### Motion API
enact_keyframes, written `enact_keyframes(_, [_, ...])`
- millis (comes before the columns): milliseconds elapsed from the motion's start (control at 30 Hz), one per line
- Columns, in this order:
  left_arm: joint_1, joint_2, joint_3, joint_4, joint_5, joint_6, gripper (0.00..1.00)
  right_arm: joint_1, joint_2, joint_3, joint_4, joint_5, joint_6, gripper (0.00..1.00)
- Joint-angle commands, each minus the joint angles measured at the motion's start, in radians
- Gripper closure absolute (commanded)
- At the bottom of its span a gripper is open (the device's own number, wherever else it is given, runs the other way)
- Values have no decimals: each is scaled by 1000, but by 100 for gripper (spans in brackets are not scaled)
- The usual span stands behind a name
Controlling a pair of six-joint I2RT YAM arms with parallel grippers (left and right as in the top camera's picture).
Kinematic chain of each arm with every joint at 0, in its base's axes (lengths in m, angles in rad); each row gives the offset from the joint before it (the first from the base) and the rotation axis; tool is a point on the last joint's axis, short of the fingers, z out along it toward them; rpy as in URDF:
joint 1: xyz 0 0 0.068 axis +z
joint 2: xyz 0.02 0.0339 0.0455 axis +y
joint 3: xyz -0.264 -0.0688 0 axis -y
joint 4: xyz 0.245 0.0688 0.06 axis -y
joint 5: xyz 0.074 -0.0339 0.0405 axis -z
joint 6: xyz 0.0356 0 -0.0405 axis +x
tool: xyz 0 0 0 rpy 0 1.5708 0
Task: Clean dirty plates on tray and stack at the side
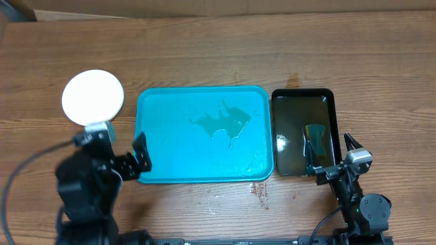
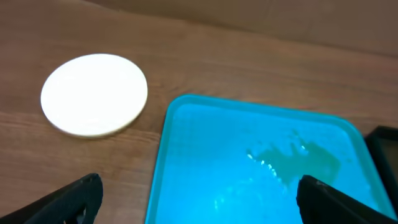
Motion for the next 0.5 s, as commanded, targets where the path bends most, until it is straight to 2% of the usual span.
enact_keyframes(0, [-9,-109,-158,114,-19,-48,0,-3,-12,-11,4,-5,-6,0])
enact_keyframes(167, [-9,-266,-362,518,-17,-153,0,-3,-12,-11,4,-5,-6,0])
enact_keyframes(300, [-9,-377,-473,852,-48,-156,0,-3,-12,-11,4,-5,-6,0])
enact_keyframes(400, [-10,-435,-518,979,-104,-156,0,-3,-12,-11,4,-5,-6,0])
enact_keyframes(467, [-11,-475,-536,994,-146,-156,0,-3,-12,-11,4,-5,-6,0])
